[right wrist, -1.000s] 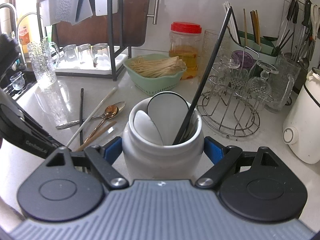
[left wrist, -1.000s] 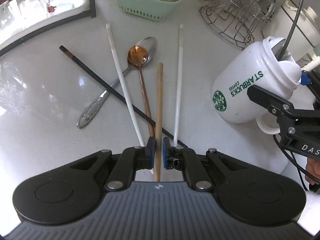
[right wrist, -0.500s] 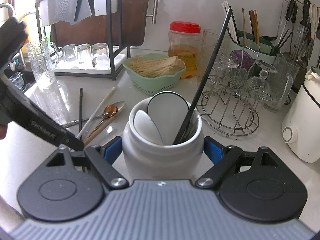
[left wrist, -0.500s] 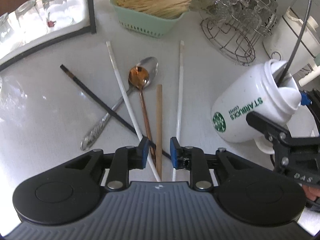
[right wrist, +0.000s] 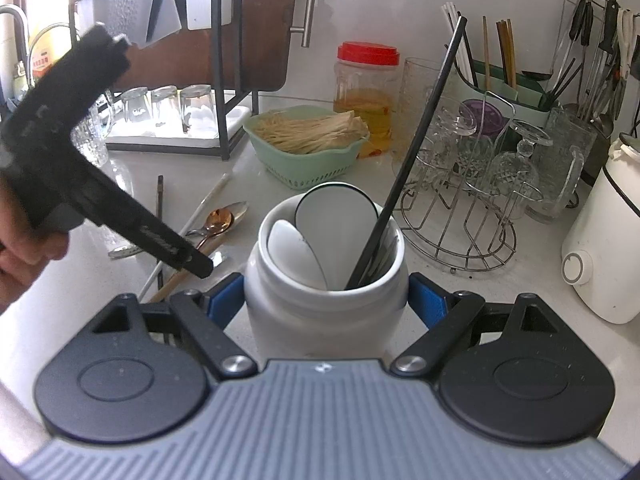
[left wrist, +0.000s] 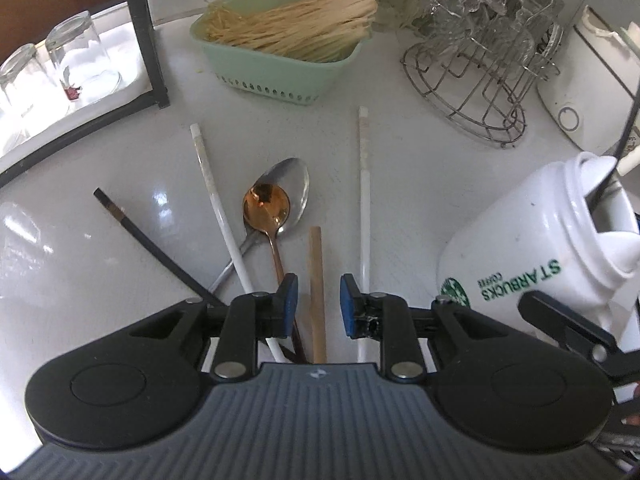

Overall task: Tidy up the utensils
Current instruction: 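Close the left tool on the wooden chopstick, then lift the wooden chopstick with the left tool and lower it into the mug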

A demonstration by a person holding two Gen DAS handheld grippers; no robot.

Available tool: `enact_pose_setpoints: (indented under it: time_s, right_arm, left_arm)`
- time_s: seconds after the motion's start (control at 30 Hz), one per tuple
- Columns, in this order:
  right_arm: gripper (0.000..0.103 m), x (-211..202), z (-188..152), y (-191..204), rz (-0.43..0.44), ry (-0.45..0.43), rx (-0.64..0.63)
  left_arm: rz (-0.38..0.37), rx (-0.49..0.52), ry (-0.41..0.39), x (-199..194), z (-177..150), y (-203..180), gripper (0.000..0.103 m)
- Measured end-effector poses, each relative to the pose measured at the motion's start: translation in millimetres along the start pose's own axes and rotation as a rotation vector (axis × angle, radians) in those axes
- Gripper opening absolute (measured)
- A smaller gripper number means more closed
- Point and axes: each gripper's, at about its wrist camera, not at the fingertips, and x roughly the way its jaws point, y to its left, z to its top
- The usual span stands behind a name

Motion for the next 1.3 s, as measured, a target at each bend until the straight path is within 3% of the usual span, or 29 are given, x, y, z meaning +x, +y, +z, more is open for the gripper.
enact_pose_setpoints:
  time_s: [0.47,0.63,0.8,1.3]
  right_arm:
    - [0.09,0,-1,0,0.002,0.001,-0.001]
    - [0.09,0,-1,-1,0.007,0.0,-0.003]
    - [0.09,0,-1,-1,0.012,-0.002,-0.007]
    - [0.09,0,0,-1,0.023,0.008,-0.011]
  left_arm:
    - [0.043,0.025,0.014,12,13,-5,0.026]
    - [0.077,0.05,0.018,15,17,-9,0.01]
    - [0.108,0.103,0.006,14,19,-16,0.008]
    - [0.085,0.094,-0.144,-56,24,-35,0.008]
